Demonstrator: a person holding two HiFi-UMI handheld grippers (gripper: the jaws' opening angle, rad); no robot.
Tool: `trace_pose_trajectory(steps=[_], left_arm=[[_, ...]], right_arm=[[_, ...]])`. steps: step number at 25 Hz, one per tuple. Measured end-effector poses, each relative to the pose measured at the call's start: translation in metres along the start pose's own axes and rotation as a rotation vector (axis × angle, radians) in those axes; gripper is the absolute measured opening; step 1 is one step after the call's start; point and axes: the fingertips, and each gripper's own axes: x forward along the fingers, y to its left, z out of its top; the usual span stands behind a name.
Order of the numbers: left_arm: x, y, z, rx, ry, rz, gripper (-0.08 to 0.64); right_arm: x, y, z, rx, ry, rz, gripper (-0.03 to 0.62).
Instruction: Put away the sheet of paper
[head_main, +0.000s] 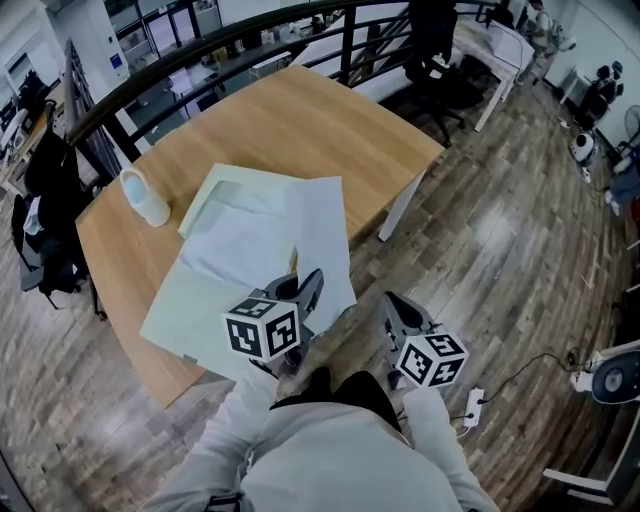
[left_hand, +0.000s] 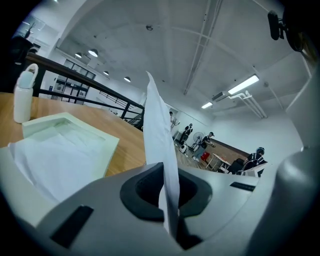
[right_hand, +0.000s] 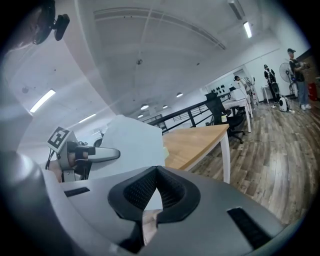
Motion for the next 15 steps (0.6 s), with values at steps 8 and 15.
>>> trace_pose_trajectory(steps=[8,15], left_arm=[[0.026,0.04,0.025,-0.049,-0.063,0.128,0.017],[0.034,0.065,0.061,-0.087,-0.172,0.307,0.017]], right_arm=[[0.066,-0.028,0.035,-0.03,0.048,0.126,0.026],[0.128,-0.037,0.072,-0.106,0.127,0.322,0.026]])
